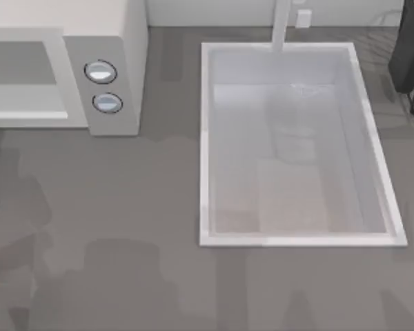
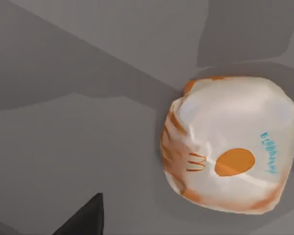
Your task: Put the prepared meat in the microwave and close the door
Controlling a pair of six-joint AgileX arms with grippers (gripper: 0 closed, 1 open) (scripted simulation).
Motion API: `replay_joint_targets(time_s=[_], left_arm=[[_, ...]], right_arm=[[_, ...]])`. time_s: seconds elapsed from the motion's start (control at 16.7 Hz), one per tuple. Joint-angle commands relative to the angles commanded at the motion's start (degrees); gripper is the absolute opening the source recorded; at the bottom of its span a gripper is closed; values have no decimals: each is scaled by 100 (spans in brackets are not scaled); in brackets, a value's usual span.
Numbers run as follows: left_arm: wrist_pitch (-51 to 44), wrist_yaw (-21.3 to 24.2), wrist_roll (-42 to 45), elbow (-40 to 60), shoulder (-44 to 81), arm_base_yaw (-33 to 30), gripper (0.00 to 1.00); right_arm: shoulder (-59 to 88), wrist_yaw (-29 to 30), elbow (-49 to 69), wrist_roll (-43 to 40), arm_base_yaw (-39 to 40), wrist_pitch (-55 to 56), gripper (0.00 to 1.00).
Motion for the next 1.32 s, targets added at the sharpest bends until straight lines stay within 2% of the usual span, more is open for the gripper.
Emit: replay_joint_targets(time_s=[0.18, 0.6, 1.02, 1.32], left_arm=[[-300, -5, 381, 292, 467, 62, 100], [-219, -7, 395, 240, 542, 48, 100], [1458, -6, 432, -535, 1373, 79, 100], [1736, -6, 441, -699, 1546, 85, 100]], right_arm=[[0, 0, 0, 0, 0, 0, 100], [0, 0, 0, 0, 0, 0, 100], [0, 0, 0, 0, 0, 0, 100], [0, 0, 0, 0, 0, 0, 100]])
